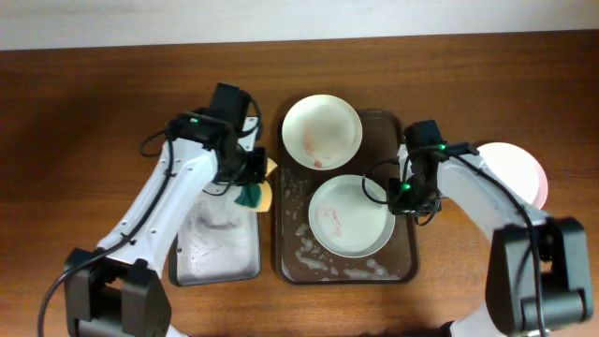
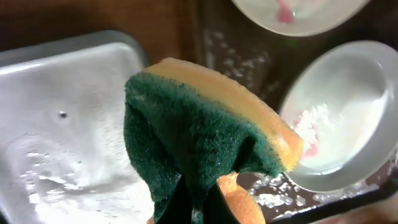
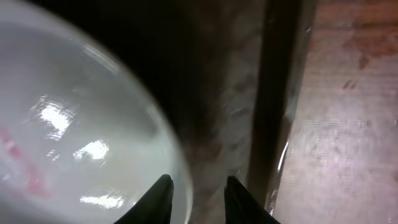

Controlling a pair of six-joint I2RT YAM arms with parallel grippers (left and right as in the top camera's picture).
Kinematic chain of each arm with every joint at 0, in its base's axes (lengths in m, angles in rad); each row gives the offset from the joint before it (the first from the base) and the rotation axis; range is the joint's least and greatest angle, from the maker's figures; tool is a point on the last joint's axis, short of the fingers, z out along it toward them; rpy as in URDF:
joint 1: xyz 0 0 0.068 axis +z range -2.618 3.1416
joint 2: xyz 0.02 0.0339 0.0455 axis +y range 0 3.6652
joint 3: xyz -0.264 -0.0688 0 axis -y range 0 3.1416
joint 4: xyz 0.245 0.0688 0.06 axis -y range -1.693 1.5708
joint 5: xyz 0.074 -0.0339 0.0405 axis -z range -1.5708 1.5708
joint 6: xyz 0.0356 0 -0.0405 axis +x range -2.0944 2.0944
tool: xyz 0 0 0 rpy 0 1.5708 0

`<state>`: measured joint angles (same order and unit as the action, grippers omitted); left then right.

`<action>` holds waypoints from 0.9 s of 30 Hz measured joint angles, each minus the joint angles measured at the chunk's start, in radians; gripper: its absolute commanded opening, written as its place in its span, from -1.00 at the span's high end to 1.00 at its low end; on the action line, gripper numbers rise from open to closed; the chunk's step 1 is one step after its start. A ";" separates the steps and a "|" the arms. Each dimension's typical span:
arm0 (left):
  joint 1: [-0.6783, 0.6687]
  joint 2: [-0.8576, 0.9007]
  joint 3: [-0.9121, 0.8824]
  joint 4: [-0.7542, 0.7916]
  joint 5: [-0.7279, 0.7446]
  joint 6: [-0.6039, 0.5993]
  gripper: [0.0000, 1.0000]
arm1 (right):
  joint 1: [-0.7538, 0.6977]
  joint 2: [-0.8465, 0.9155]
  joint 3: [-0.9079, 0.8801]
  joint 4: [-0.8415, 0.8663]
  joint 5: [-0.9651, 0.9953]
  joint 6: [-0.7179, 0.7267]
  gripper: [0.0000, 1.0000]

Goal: Clean dirty plates on tray and stack at the side

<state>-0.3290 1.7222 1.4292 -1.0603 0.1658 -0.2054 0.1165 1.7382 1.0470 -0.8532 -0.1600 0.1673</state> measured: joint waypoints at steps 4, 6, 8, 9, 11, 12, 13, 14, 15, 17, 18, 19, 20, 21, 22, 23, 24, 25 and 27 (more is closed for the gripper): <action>-0.081 0.000 0.000 0.055 0.005 -0.011 1.00 | -0.016 0.071 0.000 0.026 -0.054 -0.024 0.92; -0.132 0.000 0.000 0.105 0.007 -0.045 1.00 | -0.018 0.074 0.004 0.025 -0.087 -0.041 0.92; -0.165 0.000 0.000 0.127 0.008 -0.084 1.00 | -0.018 0.075 0.004 0.024 -0.097 -0.041 0.92; -0.179 0.004 0.000 0.142 0.009 -0.102 1.00 | -0.018 0.075 0.004 0.024 -0.101 -0.041 0.92; -0.216 0.024 0.000 0.187 0.022 -0.140 1.00 | -0.018 0.075 0.004 0.024 -0.104 -0.041 0.92; -0.243 0.053 0.000 0.209 0.039 -0.163 1.00 | -0.018 0.075 0.004 0.024 -0.104 -0.040 0.92; -0.266 0.084 0.000 0.233 0.054 -0.183 1.00 | -0.018 0.075 0.004 0.024 -0.105 -0.041 0.92; -0.287 0.120 0.000 0.263 0.074 -0.205 1.00 | -0.018 0.075 0.004 0.024 -0.105 -0.040 0.92; -0.315 0.176 0.000 0.304 0.106 -0.227 1.00 | -0.018 0.075 0.004 0.024 -0.105 -0.040 0.92; -0.354 0.254 0.000 0.342 0.151 -0.266 1.00 | -0.018 0.075 0.004 0.023 -0.105 -0.041 0.92; -0.371 0.288 0.000 0.356 0.171 -0.290 1.00 | -0.018 0.075 0.004 0.023 -0.105 -0.041 0.92; -0.387 0.323 0.000 0.381 0.192 -0.312 1.00 | -0.018 0.075 0.004 0.021 -0.106 -0.040 0.92; -0.397 0.342 0.000 0.402 0.205 -0.325 1.00 | -0.018 0.075 0.004 0.021 -0.108 -0.040 0.92; -0.404 0.354 0.003 0.418 0.212 -0.336 1.00 | -0.018 0.075 0.004 0.021 -0.108 -0.040 0.92; -0.406 0.368 0.008 0.426 0.218 -0.342 1.00 | -0.018 0.075 0.004 0.021 -0.108 -0.040 0.92; -0.406 0.378 0.013 0.425 0.222 -0.346 1.00 | -0.018 0.075 0.004 0.020 -0.108 -0.040 0.92; -0.405 0.387 0.024 0.411 0.216 -0.349 1.00 | -0.018 0.075 0.004 0.020 -0.108 -0.040 0.92; -0.404 0.390 0.035 0.375 0.189 -0.352 1.00 | -0.018 0.075 0.004 0.019 -0.108 -0.040 0.92; -0.405 0.390 0.063 0.280 0.092 -0.357 1.00 | -0.016 0.078 0.004 0.019 -0.126 -0.040 0.92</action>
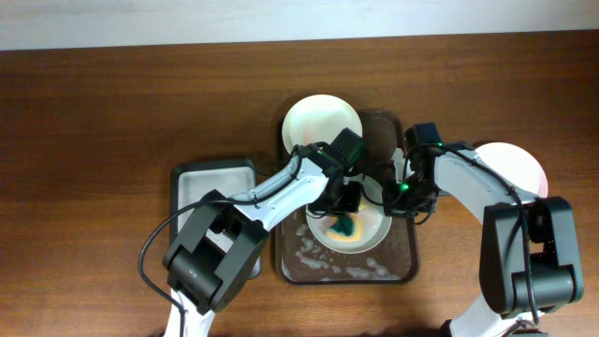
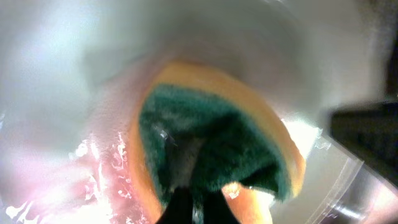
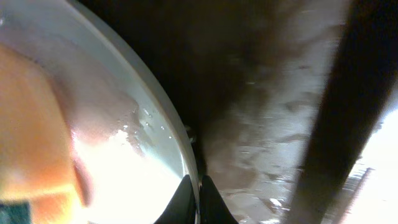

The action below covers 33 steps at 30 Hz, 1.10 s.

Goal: Clean dirty plates on tray and stack at the side

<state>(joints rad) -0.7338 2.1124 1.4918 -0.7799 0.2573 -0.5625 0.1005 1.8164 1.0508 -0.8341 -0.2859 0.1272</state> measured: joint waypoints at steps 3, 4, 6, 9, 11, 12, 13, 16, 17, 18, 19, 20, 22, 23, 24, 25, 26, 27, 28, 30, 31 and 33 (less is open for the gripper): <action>0.007 -0.001 0.034 -0.138 -0.186 -0.003 1.00 | 0.004 0.002 0.000 0.000 -0.011 0.000 0.92; 0.013 0.000 0.044 -0.177 -0.252 -0.003 1.00 | 0.004 0.002 0.000 0.000 -0.016 0.000 0.92; 0.016 0.006 0.056 -0.198 -0.309 -0.003 1.00 | 0.011 0.004 0.000 0.006 -0.041 0.000 0.92; 0.018 0.007 0.058 -0.170 -0.323 -0.003 1.00 | 0.012 0.004 0.000 0.005 -0.048 0.001 0.92; 0.035 0.008 0.055 -0.098 -0.256 -0.003 1.00 | 0.007 0.004 0.000 0.000 -0.035 0.005 0.92; 0.041 0.011 0.054 -0.062 -0.217 -0.003 1.00 | 0.005 0.004 0.000 -0.002 -0.029 0.007 0.92; 0.047 0.014 0.052 -0.016 -0.171 -0.004 1.00 | -0.002 0.004 0.000 -0.005 -0.022 0.009 0.92; 0.047 0.027 0.047 0.103 -0.042 -0.004 1.00 | -0.015 0.004 0.002 -0.006 0.002 0.018 0.92; 0.041 0.034 0.047 0.136 -0.010 -0.006 1.00 | -0.015 0.004 0.002 -0.006 0.004 0.021 0.92; 0.032 0.040 0.047 0.164 0.015 -0.007 1.00 | -0.015 0.004 0.002 -0.006 0.005 0.022 0.92; 0.018 0.043 0.045 0.193 0.036 -0.007 1.00 | -0.015 0.004 0.002 -0.006 0.005 0.023 0.92; 0.013 0.046 0.045 0.202 0.042 -0.007 1.00 | -0.015 0.004 0.002 -0.006 0.005 0.024 0.92; -0.001 0.056 0.045 0.230 0.064 -0.007 1.00 | -0.015 0.004 0.002 -0.006 0.008 0.024 0.92; -0.003 0.059 0.045 0.232 0.076 -0.007 1.00 | -0.015 0.004 0.002 -0.007 0.009 0.024 0.92; -0.002 0.063 0.046 0.234 0.092 -0.007 1.00 | -0.015 0.004 0.003 -0.007 0.011 0.024 0.92; -0.001 0.071 0.050 0.231 0.125 -0.007 1.00 | -0.015 0.004 0.003 -0.010 0.016 0.023 0.92; 0.000 0.077 0.056 0.220 0.148 -0.007 1.00 | -0.015 0.004 0.003 -0.012 0.019 0.023 0.92; 0.001 0.080 0.059 0.204 0.161 -0.007 1.00 | -0.015 0.004 0.003 -0.015 0.020 0.023 0.92; 0.003 0.082 0.066 0.171 0.171 -0.006 1.00 | -0.015 0.004 0.003 -0.020 0.019 0.019 0.92; 0.010 0.082 0.079 0.098 0.174 -0.003 1.00 | -0.013 0.004 0.003 -0.023 0.010 0.011 0.92; 0.022 0.082 0.089 0.046 0.169 -0.002 1.00 | -0.008 0.004 0.002 -0.020 0.000 0.005 0.92; 0.042 0.083 0.111 -0.061 0.135 0.001 1.00 | 0.003 0.004 0.002 -0.011 -0.016 0.000 0.92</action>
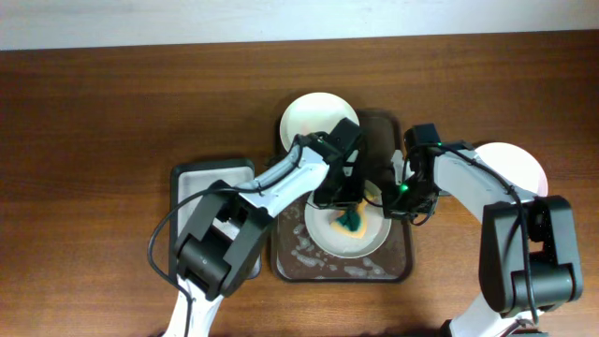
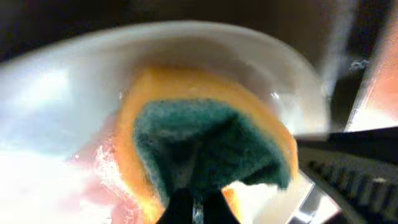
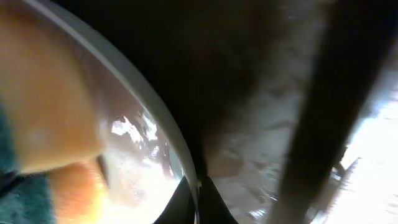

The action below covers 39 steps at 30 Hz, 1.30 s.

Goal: Clean dirty plates on tray and stack at the side

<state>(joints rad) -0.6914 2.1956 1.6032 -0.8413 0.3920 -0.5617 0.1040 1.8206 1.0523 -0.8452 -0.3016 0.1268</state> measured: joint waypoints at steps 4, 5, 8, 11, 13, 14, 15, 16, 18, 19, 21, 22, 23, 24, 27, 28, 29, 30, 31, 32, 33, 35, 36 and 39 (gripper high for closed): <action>0.084 0.000 0.035 -0.156 -0.126 0.008 1.00 | 0.008 0.000 -0.001 0.013 -0.015 -0.004 0.92; 0.098 0.000 0.042 -0.178 -0.156 0.012 1.00 | 0.010 0.000 -0.001 0.022 -0.029 -0.003 0.92; 0.104 0.007 0.077 -0.235 -0.253 0.019 1.00 | 0.017 0.000 0.000 0.029 -0.068 -0.002 0.92; 0.092 0.007 0.089 -0.249 -0.301 0.019 1.00 | 0.017 0.000 0.000 0.028 -0.079 -0.002 0.92; 0.088 -0.006 0.088 -0.251 -0.311 0.019 1.00 | 0.017 0.000 0.000 0.027 -0.079 -0.002 0.92; 0.089 -0.024 0.085 -0.252 -0.314 0.023 1.00 | 0.017 0.000 0.000 0.024 -0.078 -0.002 0.92; 0.093 -0.062 0.083 -0.258 -0.319 0.027 1.00 | 0.014 0.000 0.000 0.016 -0.072 0.000 0.92; 0.108 -0.130 0.081 -0.271 -0.334 0.039 1.00 | 0.011 0.000 0.000 0.007 -0.059 0.000 0.92; 0.151 -0.260 0.081 -0.304 -0.357 0.067 1.00 | 0.004 0.000 0.000 -0.010 -0.039 0.000 0.92; 0.185 -0.351 0.081 -0.336 -0.369 0.087 1.00 | 0.003 0.000 0.000 -0.012 -0.035 0.000 0.92; 0.239 -0.465 0.083 -0.388 -0.395 0.110 1.00 | 0.002 -0.010 0.000 -0.027 -0.013 0.000 0.92; 0.278 -0.519 0.083 -0.431 -0.413 0.125 1.00 | 0.002 -0.029 -0.003 -0.034 0.002 0.000 0.92; 0.299 -0.537 0.083 -0.446 -0.423 0.134 1.00 | 0.002 -0.053 -0.006 -0.040 0.010 0.000 0.92; 0.341 -0.545 0.072 -0.459 -0.432 0.144 1.00 | 0.004 -0.116 -0.007 -0.051 0.027 0.000 0.92; 0.438 -0.539 -0.068 -0.403 -0.445 0.155 1.00 | 0.061 -0.324 -0.007 -0.074 0.103 0.005 0.92; 0.469 -0.538 -0.145 -0.342 -0.444 0.160 1.00 | 0.100 -0.388 -0.006 -0.078 0.146 0.012 0.92; 0.497 -0.531 -0.219 -0.286 -0.436 0.174 1.00 | 0.154 -0.458 -0.005 -0.080 0.213 0.022 0.92; 0.514 -0.528 -0.274 -0.237 -0.422 0.182 0.95 | 0.187 -0.488 -0.005 -0.083 0.261 0.027 0.92; 0.527 -0.525 -0.317 -0.198 -0.403 0.189 0.83 | 0.234 -0.524 -0.005 -0.084 0.332 0.030 0.92; 0.538 -0.525 -0.351 -0.168 -0.387 0.199 0.74 | 0.280 -0.551 -0.005 -0.085 0.407 0.031 0.92; 0.549 -0.523 -0.372 -0.161 -0.372 0.210 0.67 | 0.319 -0.566 -0.005 -0.086 0.465 0.031 0.92; 0.554 -0.524 -0.376 -0.151 -0.356 0.214 0.39 | 0.405 -0.587 -0.003 -0.097 0.594 0.032 0.92; 0.555 -0.524 -0.376 -0.140 -0.335 0.232 0.32 | 0.458 -0.594 0.002 -0.103 0.668 0.031 0.92; 0.555 -0.537 -0.376 -0.137 -0.293 0.261 -0.26 | 0.605 -0.597 0.027 -0.117 0.861 0.031 0.92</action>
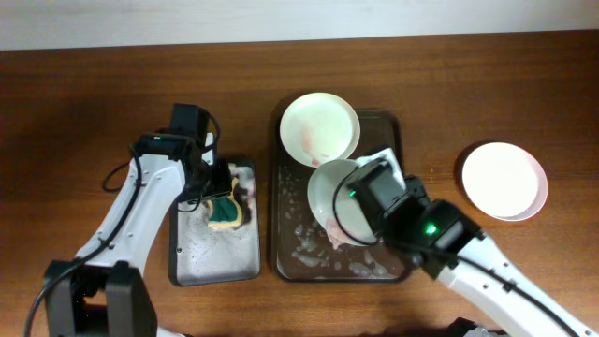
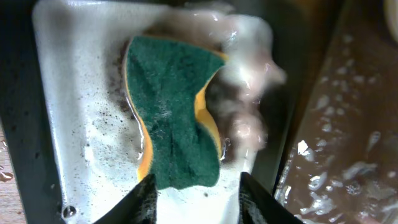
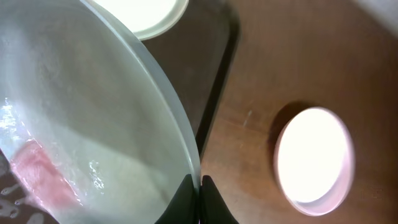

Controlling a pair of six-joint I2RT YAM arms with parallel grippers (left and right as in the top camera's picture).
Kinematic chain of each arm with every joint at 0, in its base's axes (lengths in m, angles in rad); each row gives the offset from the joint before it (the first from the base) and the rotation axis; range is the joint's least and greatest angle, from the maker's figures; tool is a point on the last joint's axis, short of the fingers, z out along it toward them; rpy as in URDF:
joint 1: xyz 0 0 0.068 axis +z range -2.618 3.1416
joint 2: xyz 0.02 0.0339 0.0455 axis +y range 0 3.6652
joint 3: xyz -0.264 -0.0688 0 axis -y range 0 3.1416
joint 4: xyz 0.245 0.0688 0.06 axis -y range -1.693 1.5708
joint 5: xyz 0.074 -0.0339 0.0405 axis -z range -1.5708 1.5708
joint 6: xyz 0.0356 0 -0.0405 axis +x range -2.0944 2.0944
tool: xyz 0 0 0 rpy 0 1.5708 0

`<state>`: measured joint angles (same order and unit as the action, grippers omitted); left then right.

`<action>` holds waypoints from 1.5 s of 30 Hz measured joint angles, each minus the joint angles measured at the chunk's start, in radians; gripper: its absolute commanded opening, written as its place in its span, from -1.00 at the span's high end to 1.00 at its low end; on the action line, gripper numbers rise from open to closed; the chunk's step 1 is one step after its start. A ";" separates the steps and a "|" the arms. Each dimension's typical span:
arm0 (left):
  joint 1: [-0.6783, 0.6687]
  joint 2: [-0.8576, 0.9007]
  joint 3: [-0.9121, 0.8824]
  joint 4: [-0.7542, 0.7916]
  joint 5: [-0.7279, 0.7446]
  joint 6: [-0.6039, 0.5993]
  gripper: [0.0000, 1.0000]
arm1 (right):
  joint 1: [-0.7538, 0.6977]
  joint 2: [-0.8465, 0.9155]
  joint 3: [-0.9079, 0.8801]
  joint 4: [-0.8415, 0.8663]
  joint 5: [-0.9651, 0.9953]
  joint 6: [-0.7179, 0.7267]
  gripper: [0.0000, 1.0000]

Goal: Clean dirty plates on tray and stack at the side

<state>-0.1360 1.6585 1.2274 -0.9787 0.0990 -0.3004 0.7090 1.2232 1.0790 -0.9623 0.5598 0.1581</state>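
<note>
The green-and-yellow sponge (image 2: pixel 174 124) lies in soapy water in the grey metal tray (image 1: pixel 187 262). My left gripper (image 2: pixel 196 186) is open just above the sponge, one finger on each side of it. My right gripper (image 3: pixel 199 186) is shut on the rim of a white plate (image 1: pixel 332 197), holding it tilted above the brown tray (image 1: pixel 290 262). A pink smear (image 3: pixel 37 171) shows inside that plate. A second smeared plate (image 1: pixel 320 128) sits at the back of the brown tray. A clean white plate (image 1: pixel 504 181) rests on the table to the right.
White foam (image 2: pixel 249 62) floats at the far end of the grey tray. The brown tray floor (image 2: pixel 348 124) is wet, with suds along its near part. Bare wooden table (image 1: pixel 94 94) surrounds both trays.
The sponge was pressed into the near plate in my shut left gripper; it now lies in the grey tray with that gripper open over it. The plate in my right gripper is raised and tilted.
My left gripper held the sponge over the grey tray while my right gripper straddled the near plate's rim. The right then shut on the rim and the sponge was in that plate at two moments. Now the sponge is back in the grey tray and the plate is lifted.
</note>
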 measured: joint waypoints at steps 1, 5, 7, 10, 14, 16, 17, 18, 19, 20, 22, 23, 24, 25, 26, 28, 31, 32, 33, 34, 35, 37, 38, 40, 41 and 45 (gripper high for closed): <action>0.000 -0.021 0.000 0.000 0.007 0.011 -0.43 | 0.026 -0.001 0.002 -0.002 0.024 0.000 0.92; 0.000 -0.086 0.000 -0.002 0.023 0.040 -1.00 | 0.195 -0.002 0.004 -0.033 0.251 0.026 0.92; 0.000 -0.090 0.000 -0.001 0.025 0.047 -0.99 | 0.247 -0.002 0.005 -0.035 0.333 0.035 0.92; 0.000 -0.090 0.000 -0.001 0.025 0.047 -0.99 | 0.283 -0.002 0.025 -0.038 0.421 0.045 0.93; 0.000 -0.090 0.000 -0.001 0.025 0.047 -0.99 | 0.294 -0.002 0.086 -0.037 0.524 0.048 0.92; 0.000 -0.090 0.000 -0.001 0.025 0.047 -0.99 | 0.294 -0.003 0.095 -0.037 0.548 0.049 0.92; 0.000 -0.090 0.000 -0.001 0.025 0.047 -0.99 | 0.294 -0.003 0.096 -0.037 0.562 0.049 0.92; 0.000 -0.090 0.000 -0.001 0.025 0.047 -0.99 | 0.294 -0.003 0.096 -0.037 0.578 0.048 0.93; 0.000 -0.090 0.000 -0.001 0.025 0.047 -0.99 | 0.294 -0.003 0.096 -0.037 0.598 0.048 0.93; 0.000 -0.090 0.000 -0.001 0.025 0.047 -0.99 | 0.294 -0.003 0.096 -0.037 0.614 0.048 0.93; 0.000 -0.090 0.000 -0.002 0.025 0.047 -0.99 | 0.294 -0.003 0.096 -0.046 0.630 0.048 0.92; 0.000 -0.090 0.000 -0.001 0.025 0.047 -0.99 | 0.294 -0.003 0.097 -0.057 0.637 0.047 0.92; 0.000 -0.090 0.000 -0.001 0.025 0.047 -0.99 | 0.294 -0.003 0.097 -0.066 0.638 0.047 0.92; 0.000 -0.090 0.000 -0.002 0.025 0.047 -0.99 | 0.294 -0.003 0.097 -0.075 0.640 0.047 0.93; 0.000 -0.090 0.000 -0.001 0.025 0.047 -0.99 | 0.294 -0.003 0.097 -0.079 0.642 0.047 0.92; 0.000 -0.090 0.000 -0.001 0.025 0.047 -0.99 | 0.294 -0.003 0.097 -0.082 0.645 0.047 0.92; 0.000 -0.090 0.000 -0.001 0.025 0.047 -0.99 | 0.294 -0.003 0.097 -0.082 0.648 0.047 0.92; 0.000 -0.090 0.000 -0.001 0.025 0.047 -0.99 | 0.294 -0.003 0.097 -0.082 0.648 0.047 0.92; 0.000 -0.090 0.000 -0.001 0.025 0.047 -0.99 | 0.294 -0.003 0.097 -0.082 0.648 0.047 0.92; 0.000 -0.090 0.000 -0.001 0.025 0.047 -0.99 | 0.294 -0.003 0.097 -0.082 0.648 0.047 0.93; 0.000 -0.090 0.000 -0.001 0.025 0.047 -0.99 | 0.294 -0.003 0.097 -0.082 0.648 0.047 0.92; 0.000 -0.090 0.000 -0.001 0.025 0.047 -0.99 | 0.294 -0.003 0.097 -0.082 0.648 0.047 0.92; 0.000 -0.090 0.000 -0.001 0.025 0.047 -0.99 | 0.294 -0.003 0.097 -0.082 0.648 0.047 0.92; 0.000 -0.090 0.000 -0.001 0.025 0.047 -0.99 | 0.294 -0.003 0.097 -0.082 0.648 0.047 0.92; 0.000 -0.090 0.000 -0.001 0.025 0.047 -0.99 | 0.294 -0.003 0.097 -0.082 0.648 0.048 0.93; 0.000 -0.090 0.000 -0.001 0.025 0.047 -0.99 | 0.294 -0.003 0.097 -0.082 0.648 0.047 0.93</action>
<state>-0.1360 1.5688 1.2274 -0.9798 0.1242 -0.2531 1.0031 1.2201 1.1763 -1.0443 1.2079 0.2054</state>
